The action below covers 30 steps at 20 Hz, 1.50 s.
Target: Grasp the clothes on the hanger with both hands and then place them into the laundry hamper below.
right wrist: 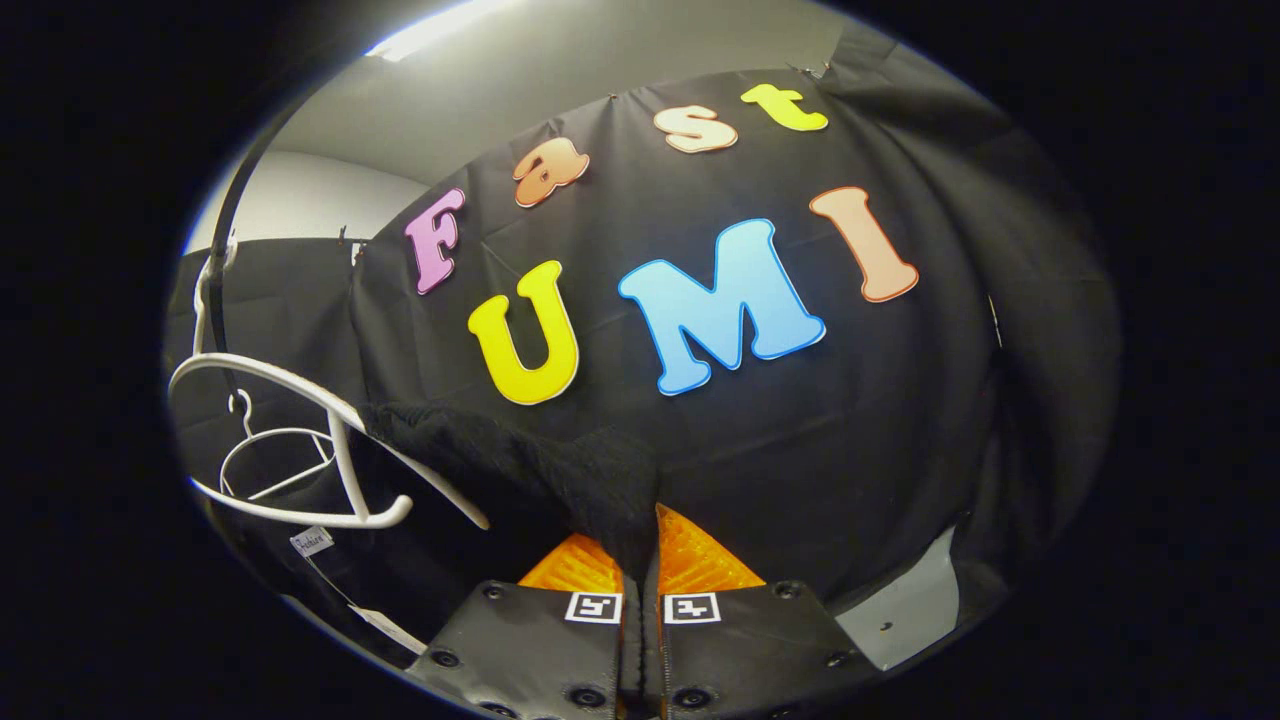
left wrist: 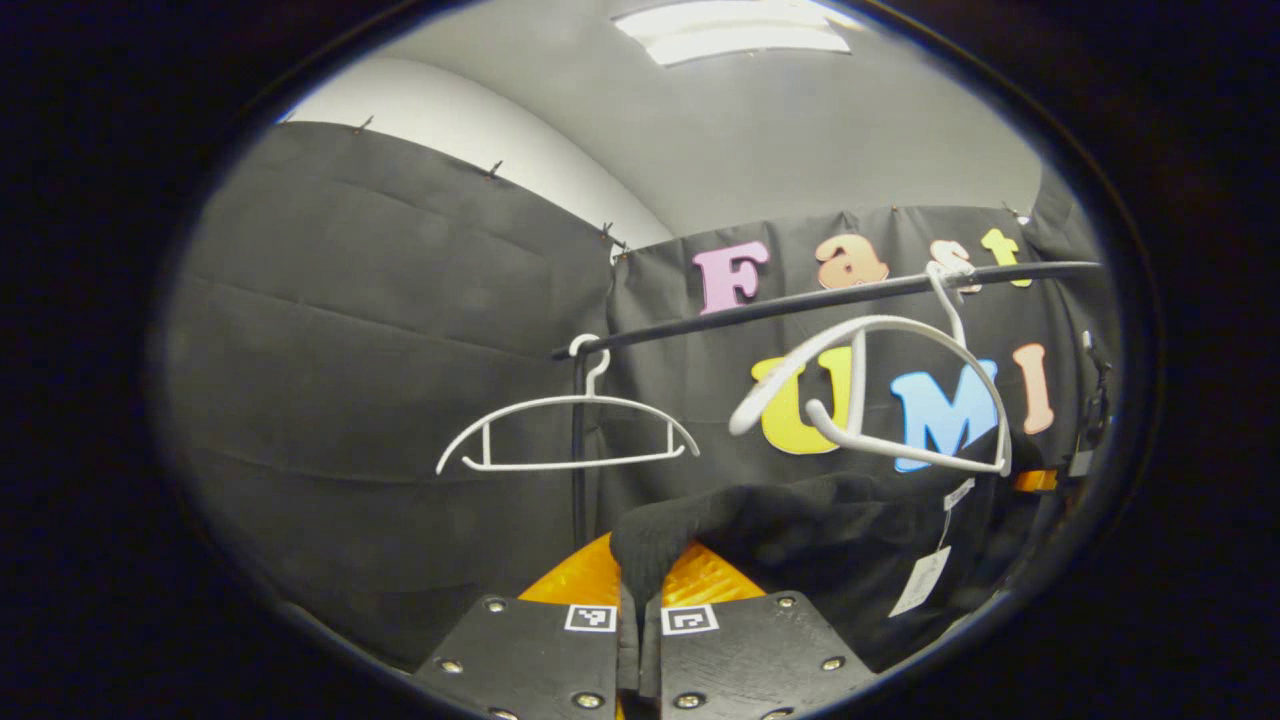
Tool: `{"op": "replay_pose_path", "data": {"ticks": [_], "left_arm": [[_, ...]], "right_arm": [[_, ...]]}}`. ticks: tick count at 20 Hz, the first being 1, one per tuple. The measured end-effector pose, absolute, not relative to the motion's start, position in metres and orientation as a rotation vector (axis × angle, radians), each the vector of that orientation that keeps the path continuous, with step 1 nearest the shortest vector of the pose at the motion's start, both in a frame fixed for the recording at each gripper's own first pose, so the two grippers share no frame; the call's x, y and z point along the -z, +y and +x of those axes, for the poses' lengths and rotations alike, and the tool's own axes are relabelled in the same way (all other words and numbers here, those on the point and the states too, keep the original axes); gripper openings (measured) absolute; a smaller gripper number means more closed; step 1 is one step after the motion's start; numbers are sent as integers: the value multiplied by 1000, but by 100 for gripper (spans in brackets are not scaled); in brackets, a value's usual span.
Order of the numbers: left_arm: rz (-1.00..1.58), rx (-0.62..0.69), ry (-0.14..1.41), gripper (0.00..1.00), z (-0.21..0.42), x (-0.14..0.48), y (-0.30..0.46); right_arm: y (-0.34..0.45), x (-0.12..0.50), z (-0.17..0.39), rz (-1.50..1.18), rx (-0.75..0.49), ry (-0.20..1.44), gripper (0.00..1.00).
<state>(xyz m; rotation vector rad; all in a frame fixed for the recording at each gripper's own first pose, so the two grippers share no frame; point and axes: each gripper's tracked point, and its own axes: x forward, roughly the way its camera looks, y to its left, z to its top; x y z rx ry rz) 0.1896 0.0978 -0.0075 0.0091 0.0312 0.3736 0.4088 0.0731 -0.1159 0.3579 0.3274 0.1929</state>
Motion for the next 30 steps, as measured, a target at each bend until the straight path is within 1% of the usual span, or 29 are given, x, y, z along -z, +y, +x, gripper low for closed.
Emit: {"op": "replay_pose_path", "data": {"ticks": [6,9,10,11,12,13,19,22,24,30], "left_arm": [[7,-347,88,1,202,40,80],[13,-314,103,1,213,55,67],[18,-305,109,1,214,63,58],[34,-299,117,1,213,68,51],[48,-290,123,1,206,73,45],[55,-276,126,1,201,75,40],[24,-155,146,1,165,88,13],[6,-93,138,1,166,90,6],[-9,-55,142,1,161,93,-6],[-55,60,147,1,149,109,-38]], "right_arm": [[58,135,388,272,-176,341,1],[62,146,367,242,-207,346,1],[63,151,360,223,-213,348,0],[64,154,351,205,-225,348,4],[68,157,343,189,-240,351,1],[72,160,331,170,-255,354,1],[92,159,269,113,-298,367,1],[105,153,241,84,-321,366,0],[119,154,220,87,-342,374,1],[149,168,172,75,-379,407,1]]}}
